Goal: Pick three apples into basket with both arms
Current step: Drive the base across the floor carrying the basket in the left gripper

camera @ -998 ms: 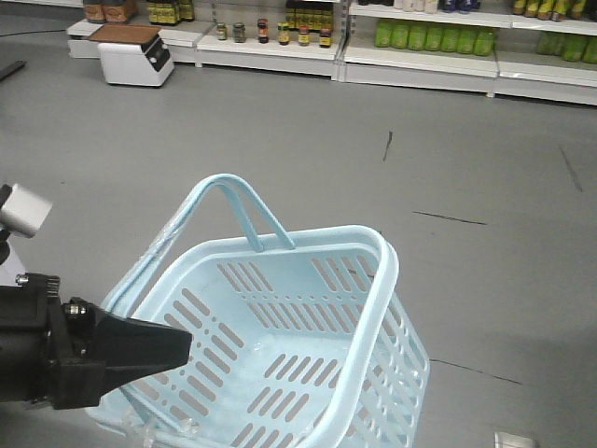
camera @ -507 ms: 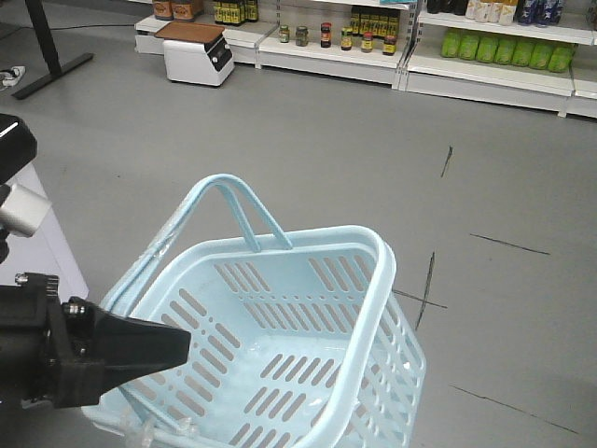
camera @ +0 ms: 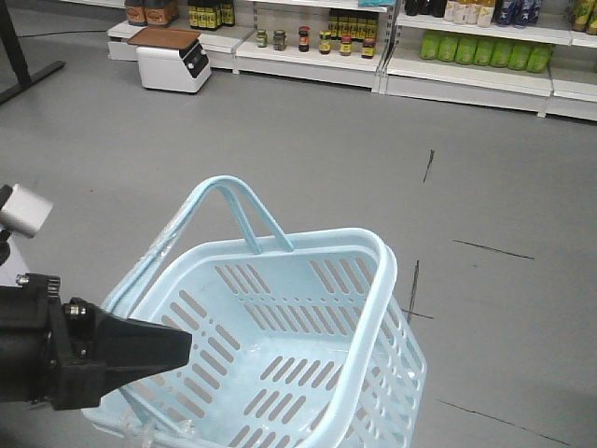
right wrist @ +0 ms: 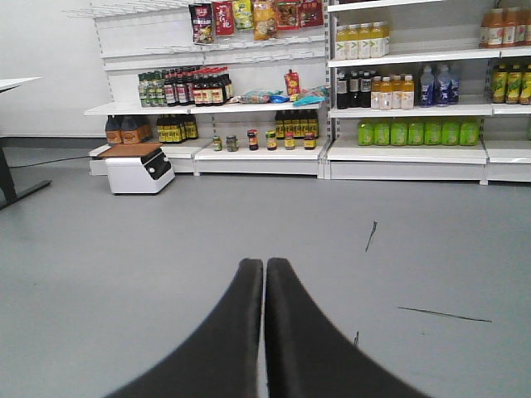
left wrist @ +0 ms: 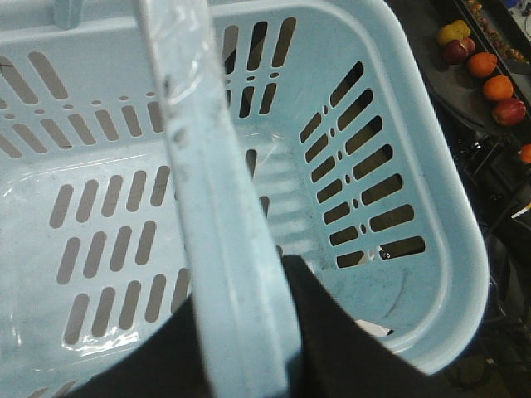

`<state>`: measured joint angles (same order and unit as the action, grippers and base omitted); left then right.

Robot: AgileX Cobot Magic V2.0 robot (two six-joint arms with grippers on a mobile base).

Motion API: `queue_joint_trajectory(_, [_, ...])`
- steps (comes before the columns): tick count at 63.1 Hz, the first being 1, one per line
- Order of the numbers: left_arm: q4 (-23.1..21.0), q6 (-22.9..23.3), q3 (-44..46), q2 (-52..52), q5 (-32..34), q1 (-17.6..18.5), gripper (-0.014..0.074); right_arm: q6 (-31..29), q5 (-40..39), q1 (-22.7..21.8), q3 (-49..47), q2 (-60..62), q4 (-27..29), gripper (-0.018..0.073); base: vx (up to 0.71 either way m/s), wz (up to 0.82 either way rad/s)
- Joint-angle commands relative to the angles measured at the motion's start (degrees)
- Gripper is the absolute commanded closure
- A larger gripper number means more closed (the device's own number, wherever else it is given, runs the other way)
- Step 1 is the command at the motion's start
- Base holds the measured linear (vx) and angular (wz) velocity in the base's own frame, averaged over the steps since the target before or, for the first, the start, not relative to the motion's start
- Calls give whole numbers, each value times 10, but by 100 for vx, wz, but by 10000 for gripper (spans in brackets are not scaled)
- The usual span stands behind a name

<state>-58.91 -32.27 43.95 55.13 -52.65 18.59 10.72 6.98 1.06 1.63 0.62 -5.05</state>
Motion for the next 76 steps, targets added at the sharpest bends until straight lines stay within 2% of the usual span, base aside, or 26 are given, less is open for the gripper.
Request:
queue_joint_trajectory(1, [-47, -2, 17, -8, 14, 4, 604, -2, -43, -4, 9, 6, -6, 561, 17, -16])
queue_joint_trajectory(76, [-47, -2, 17, -8, 14, 4, 604, -2, -43, -4, 9, 6, -6, 561, 21, -20])
